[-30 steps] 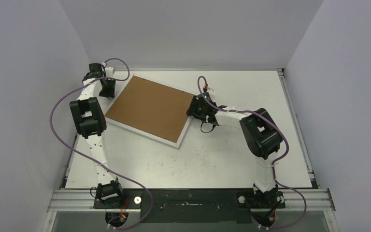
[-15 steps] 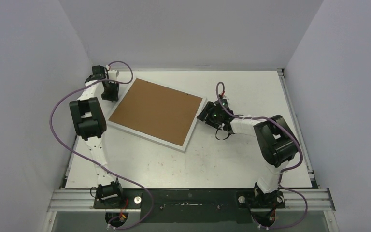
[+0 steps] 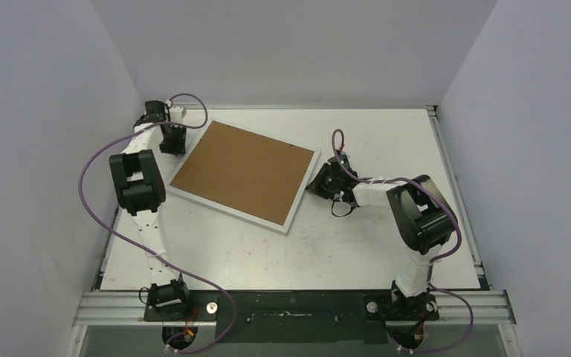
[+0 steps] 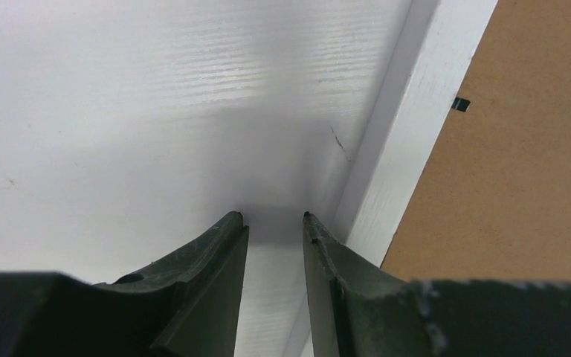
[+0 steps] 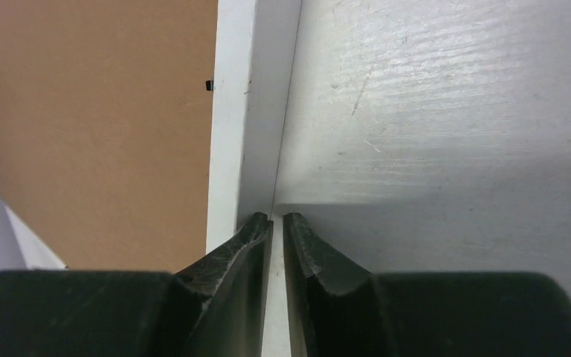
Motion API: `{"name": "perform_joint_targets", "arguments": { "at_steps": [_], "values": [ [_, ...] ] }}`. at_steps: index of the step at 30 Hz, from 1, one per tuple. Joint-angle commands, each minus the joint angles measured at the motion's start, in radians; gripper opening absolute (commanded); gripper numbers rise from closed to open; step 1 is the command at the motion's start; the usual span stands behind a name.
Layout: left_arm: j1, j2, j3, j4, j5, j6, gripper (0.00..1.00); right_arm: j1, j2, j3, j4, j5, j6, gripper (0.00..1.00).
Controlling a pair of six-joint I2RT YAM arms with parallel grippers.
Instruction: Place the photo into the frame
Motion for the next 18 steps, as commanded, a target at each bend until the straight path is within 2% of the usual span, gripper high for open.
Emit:
{"name": "perform_joint_targets", "arguments": {
  "at_steps": [1,7,11,18],
  "values": [
    [-0.036,-0.011,-0.027,-0.051,0.122,-0.046,0.33,0.052,0.081,0.048,-0.096,0.021,0.039,0.15],
    [-0.069,-0.025,-0.025,-0.098,0.155,-0.044,0.32,0.053,0.100,0.052,-0.123,0.041,0.056,0.13],
    [-0.094,-0.047,-0.032,-0.144,0.240,-0.073,0.31,0.066,0.101,0.025,-0.108,0.045,0.074,0.13],
    [-0.167,-0.200,-0.113,-0.164,0.396,-0.139,0.31,0.080,0.134,-0.019,-0.065,0.028,0.097,0.12]
  ]
}}
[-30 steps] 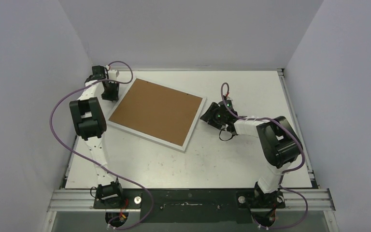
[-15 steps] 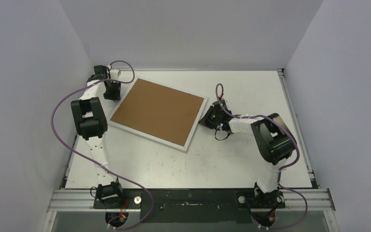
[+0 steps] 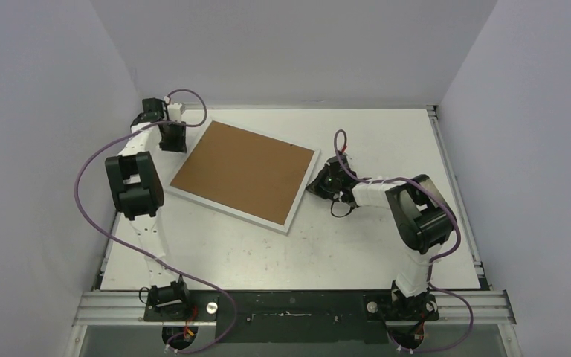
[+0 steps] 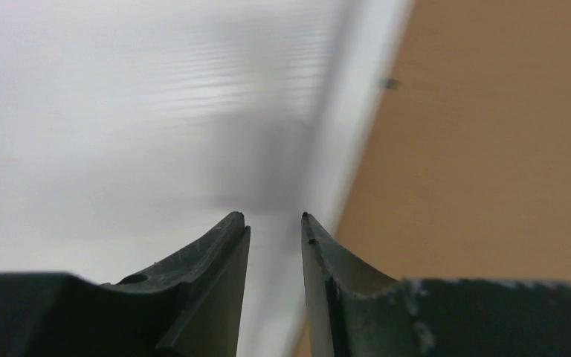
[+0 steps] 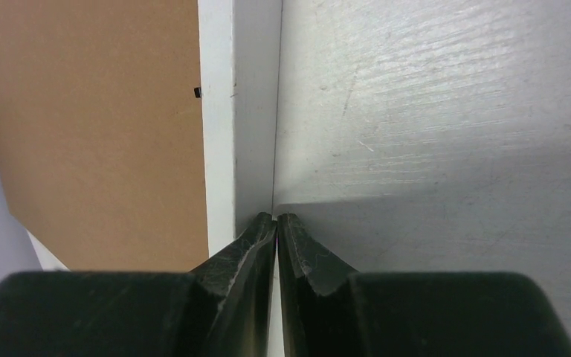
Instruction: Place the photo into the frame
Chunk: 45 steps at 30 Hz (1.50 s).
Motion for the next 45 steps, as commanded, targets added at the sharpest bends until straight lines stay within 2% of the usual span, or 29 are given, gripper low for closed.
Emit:
{"name": "perform_joint_targets", "arguments": {
  "at_steps": [1,5,7,15,18,22,24,28,34,37,45],
  "values": [
    [-0.186,-0.151,-0.063,-0.179,0.368,-0.132,0.31,0.053,0.099,-0.057,-0.044,-0.004,0.015,0.12],
    [-0.212,-0.184,-0.089,-0.178,0.412,-0.159,0.31,0.050,0.102,-0.064,-0.047,0.004,0.012,0.12],
    [-0.210,-0.193,-0.100,-0.165,0.349,-0.147,0.31,0.044,0.096,-0.072,-0.052,0.007,0.009,0.13],
    [-0.026,-0.186,0.070,-0.087,0.089,-0.124,0.31,0.014,0.042,-0.126,-0.051,0.032,0.003,0.15],
    [0.019,-0.102,0.177,-0.101,0.054,-0.118,0.31,0.011,0.025,-0.131,-0.050,0.044,0.006,0.16],
    [0.055,0.033,0.312,-0.146,0.007,-0.123,0.21,0.011,0.005,-0.135,-0.049,0.053,0.011,0.16],
    [0.053,0.067,0.326,-0.124,-0.043,-0.096,0.15,0.009,-0.001,-0.142,-0.049,0.054,0.014,0.16],
    [0.031,0.124,0.346,-0.116,-0.119,-0.044,0.11,0.008,-0.010,-0.153,-0.043,0.054,0.021,0.16],
    [0.010,0.194,0.350,-0.135,-0.146,-0.021,0.10,0.007,0.001,-0.151,-0.031,0.049,0.024,0.16],
    [-0.001,0.192,0.310,-0.128,-0.138,-0.009,0.12,0.008,0.007,-0.149,-0.027,0.042,0.024,0.15],
    [-0.077,0.068,0.115,-0.167,0.016,0.026,0.22,0.020,0.034,-0.127,-0.018,0.031,0.023,0.15]
  ]
}}
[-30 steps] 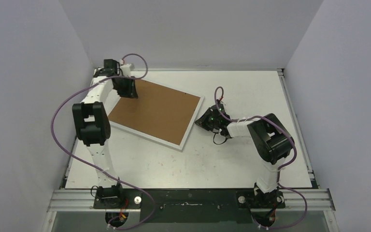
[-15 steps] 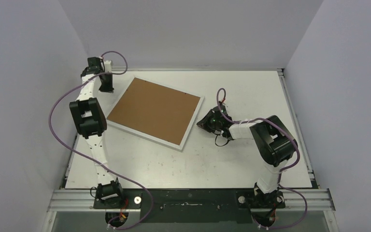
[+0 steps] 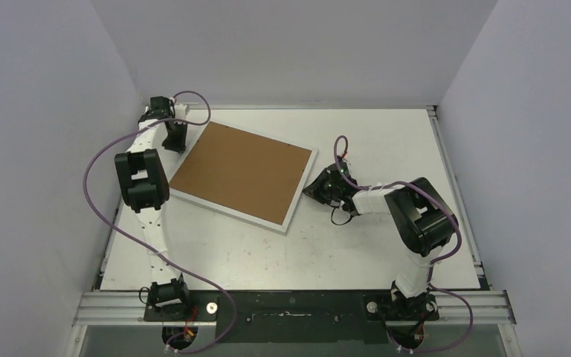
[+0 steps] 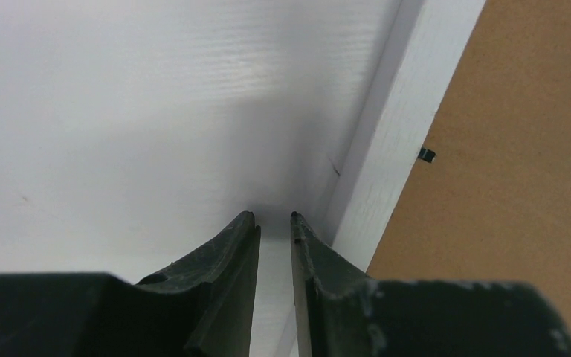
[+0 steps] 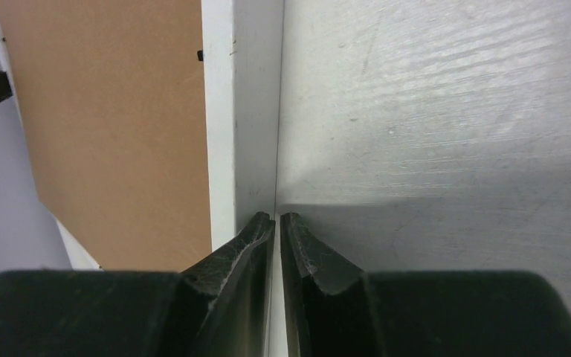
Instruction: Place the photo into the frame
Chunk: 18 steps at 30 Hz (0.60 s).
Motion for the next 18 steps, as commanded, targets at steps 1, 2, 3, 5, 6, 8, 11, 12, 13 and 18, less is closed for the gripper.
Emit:
{"name": "perform_joint_targets", "arguments": {
  "at_steps": [1,2,3,5,6,8,11,12,13,18],
  "values": [
    [-0.076,-0.090,-0.101,-0.109,0.155,0.031,0.23,0.005,0.066,-0.021,-0.159,0.033,-0.032,0.15],
    [-0.087,-0.108,-0.123,-0.121,0.184,0.034,0.24,0.008,0.071,-0.019,-0.154,0.028,-0.032,0.15],
    [-0.095,-0.125,-0.135,-0.132,0.224,0.028,0.25,0.012,0.079,-0.013,-0.153,0.024,-0.034,0.15],
    [-0.104,-0.153,-0.150,-0.151,0.318,0.003,0.26,0.021,0.097,0.000,-0.158,0.016,-0.041,0.15],
    [-0.107,-0.160,-0.149,-0.166,0.386,-0.006,0.26,0.023,0.105,0.004,-0.158,0.012,-0.043,0.15],
    [-0.112,-0.157,-0.136,-0.202,0.471,-0.021,0.26,0.026,0.115,0.005,-0.155,0.008,-0.044,0.15],
    [-0.110,-0.142,-0.135,-0.228,0.560,-0.035,0.26,0.027,0.119,-0.001,-0.153,0.007,-0.043,0.15],
    [-0.109,-0.133,-0.139,-0.228,0.568,-0.040,0.27,0.027,0.119,-0.003,-0.152,0.006,-0.044,0.15],
    [-0.102,-0.126,-0.143,-0.225,0.565,-0.049,0.27,0.027,0.115,-0.006,-0.153,0.006,-0.044,0.15],
    [-0.017,-0.133,-0.129,-0.189,0.599,-0.112,0.32,0.020,0.095,-0.027,-0.154,0.005,-0.051,0.15]
  ]
}}
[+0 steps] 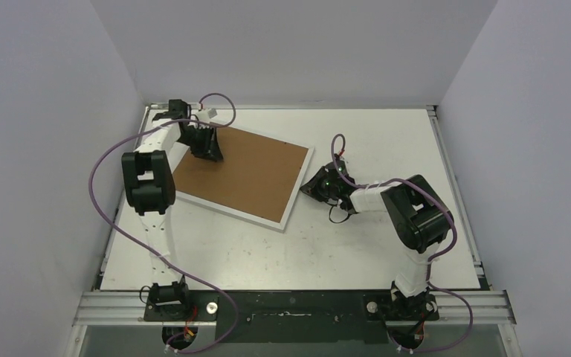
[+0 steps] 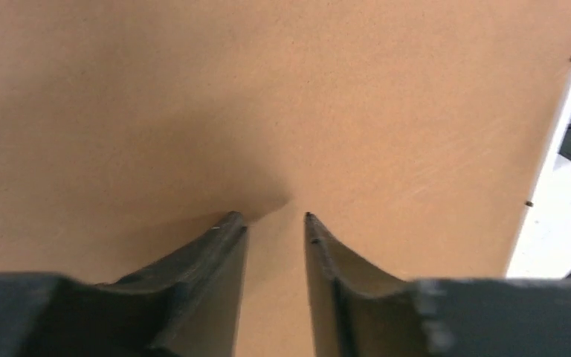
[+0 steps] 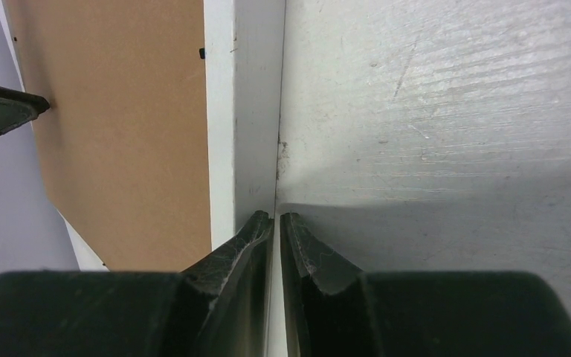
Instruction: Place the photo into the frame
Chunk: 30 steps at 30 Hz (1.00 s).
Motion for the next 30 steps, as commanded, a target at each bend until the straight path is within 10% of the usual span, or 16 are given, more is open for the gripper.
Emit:
{"name": "perform_joint_targets", "arguments": {
  "at_steps": [1,4,10,18,30],
  "values": [
    [0.115,-0.015,0.038,-0.040,0.139,-0.072,0.38,0.010,0.051,-0.064,-0.179,0.021,-0.047,0.15],
    [0.164,-0.065,0.085,-0.088,0.222,-0.054,0.75,0.005,0.043,-0.080,-0.170,0.021,-0.044,0.16],
    [0.237,-0.144,0.155,-0.062,0.193,-0.041,1.00,0.002,0.036,-0.114,-0.147,0.020,-0.029,0.16],
    [0.281,0.154,0.481,-0.189,0.091,0.004,0.97,-0.002,0.000,-0.131,-0.139,0.026,-0.025,0.17],
    [0.247,0.165,0.327,-0.041,-0.010,-0.003,0.96,-0.004,-0.022,-0.148,-0.129,0.032,-0.013,0.18]
  ]
}}
